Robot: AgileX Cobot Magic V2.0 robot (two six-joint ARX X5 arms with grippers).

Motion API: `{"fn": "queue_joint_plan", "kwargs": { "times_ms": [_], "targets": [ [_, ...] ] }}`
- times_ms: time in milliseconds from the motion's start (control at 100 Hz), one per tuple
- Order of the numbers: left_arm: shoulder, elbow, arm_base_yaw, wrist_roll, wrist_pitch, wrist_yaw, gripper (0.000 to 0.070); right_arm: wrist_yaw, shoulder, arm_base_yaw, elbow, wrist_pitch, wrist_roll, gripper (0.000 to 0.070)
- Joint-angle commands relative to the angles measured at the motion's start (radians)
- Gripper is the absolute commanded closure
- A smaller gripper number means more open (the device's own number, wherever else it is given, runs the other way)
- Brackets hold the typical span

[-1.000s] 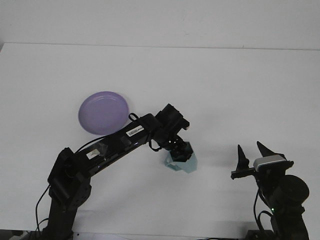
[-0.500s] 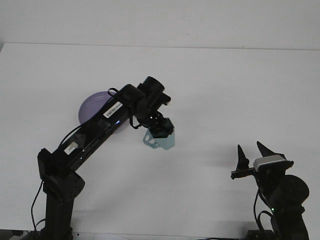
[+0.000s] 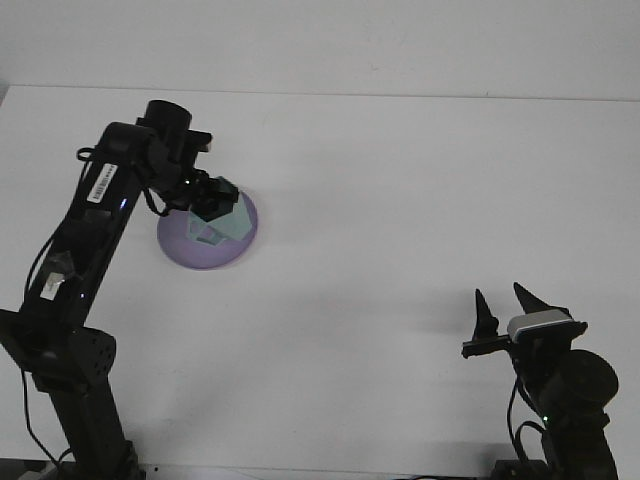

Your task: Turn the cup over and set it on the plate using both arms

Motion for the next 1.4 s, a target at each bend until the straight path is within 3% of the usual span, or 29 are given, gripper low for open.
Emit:
{"fn": "queue_joint_plan", "kwargs": {
  "times_ms": [0, 250, 610, 1130, 1190, 1310, 1340, 1390],
  "targets": [
    [0.023, 0.024, 0.027, 0.005, 0.011, -0.011, 0.0687, 0.000, 0.003, 0.000, 0.008, 0.010, 0.013, 0.0287],
    [0.098, 0.024, 0.123, 0.002, 0.031, -0.018, 0.0687, 0.000, 0.003, 0.000, 0.008, 0.010, 0.013, 0.0287],
    [0.226, 0.024, 0.126, -0.003, 0.102, -0.063, 0.0687, 0.000, 0.003, 0.000, 0.008, 0.009, 0.011, 0.0287],
    [0.294, 0.024, 0.121, -0.001, 0.121, -0.067, 0.0682, 0.000, 0.003, 0.000, 0.008, 0.010, 0.011, 0.0287],
    [0.294, 0.024, 0.121, 0.000, 0.122, -0.067, 0.0610, 0.000, 0.003, 0.000, 0.008, 0.010, 0.012, 0.0287],
    [0.293, 0.025, 0.121, -0.003, 0.130, -0.066, 0.0268, 0.000, 0.003, 0.000, 0.008, 0.009, 0.012, 0.0287],
    [0.289, 0.025, 0.122, -0.006, 0.127, -0.066, 0.0230, 0.000, 0.003, 0.000, 0.008, 0.009, 0.011, 0.0287],
    [0.280, 0.025, 0.126, -0.012, 0.119, -0.066, 0.0231, 0.000, 0.003, 0.000, 0.008, 0.009, 0.011, 0.0287]
  ]
}}
